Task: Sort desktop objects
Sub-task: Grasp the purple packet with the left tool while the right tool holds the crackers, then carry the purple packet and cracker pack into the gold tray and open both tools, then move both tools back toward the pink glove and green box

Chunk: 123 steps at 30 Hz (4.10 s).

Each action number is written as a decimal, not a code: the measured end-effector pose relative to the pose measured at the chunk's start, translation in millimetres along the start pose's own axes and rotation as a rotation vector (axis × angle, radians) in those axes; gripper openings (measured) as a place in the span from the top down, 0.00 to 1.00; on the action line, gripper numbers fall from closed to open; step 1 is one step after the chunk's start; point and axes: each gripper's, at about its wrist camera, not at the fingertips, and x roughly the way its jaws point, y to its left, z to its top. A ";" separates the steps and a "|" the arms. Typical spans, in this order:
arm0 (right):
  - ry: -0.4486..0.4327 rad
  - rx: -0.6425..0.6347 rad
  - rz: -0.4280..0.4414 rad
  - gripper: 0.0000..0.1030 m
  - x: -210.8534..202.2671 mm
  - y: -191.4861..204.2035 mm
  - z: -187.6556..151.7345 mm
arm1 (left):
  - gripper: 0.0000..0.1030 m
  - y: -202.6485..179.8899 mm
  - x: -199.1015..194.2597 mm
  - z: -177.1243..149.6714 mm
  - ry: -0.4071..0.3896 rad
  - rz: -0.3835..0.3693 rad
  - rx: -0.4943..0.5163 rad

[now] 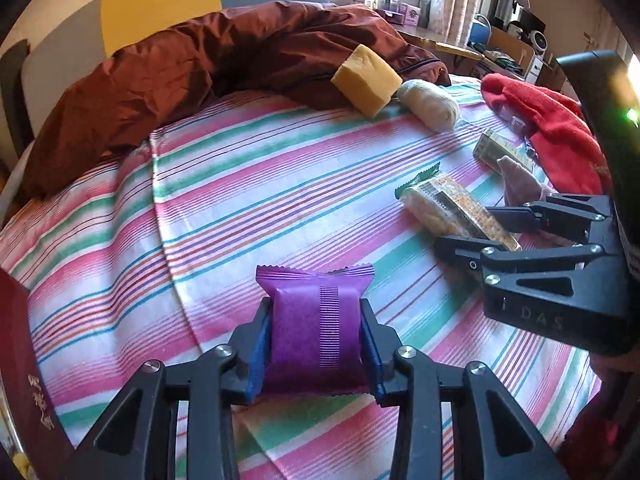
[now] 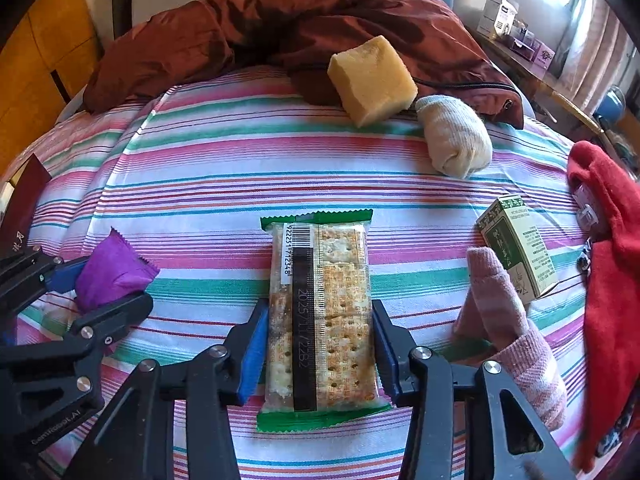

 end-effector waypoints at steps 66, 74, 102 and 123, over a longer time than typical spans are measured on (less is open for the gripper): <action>-0.097 -0.217 0.595 0.54 -100.5 195.8 -21.7 | 0.62 190.3 -194.8 -169.6 -0.217 0.276 -0.556; -0.068 -0.236 0.690 0.48 -100.3 256.2 -19.5 | 0.55 204.8 -186.2 -185.0 -0.193 0.245 -0.628; -0.097 -0.287 0.543 0.31 -110.5 239.5 -54.7 | 0.54 178.9 -219.4 -174.7 -0.245 0.349 -0.534; -0.100 -0.222 0.380 0.29 -102.0 162.8 -47.0 | 0.54 147.3 -214.0 -150.4 -0.242 0.314 -0.407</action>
